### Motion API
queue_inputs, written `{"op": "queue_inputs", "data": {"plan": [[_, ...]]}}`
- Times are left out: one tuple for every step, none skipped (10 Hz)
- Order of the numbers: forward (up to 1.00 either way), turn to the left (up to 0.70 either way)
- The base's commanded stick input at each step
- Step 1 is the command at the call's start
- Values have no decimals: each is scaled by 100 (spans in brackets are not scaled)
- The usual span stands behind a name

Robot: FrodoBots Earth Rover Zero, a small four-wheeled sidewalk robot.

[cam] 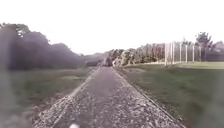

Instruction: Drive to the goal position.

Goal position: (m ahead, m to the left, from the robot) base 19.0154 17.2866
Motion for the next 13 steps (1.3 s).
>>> {"op": "queue_inputs", "data": {"plan": [[85, 0], [85, 0], [85, 0], [85, 0], [85, 0], [85, 0], [85, 0], [85, 0], [85, 0], [85, 0], [85, 0], [85, 0], [85, 0]]}}
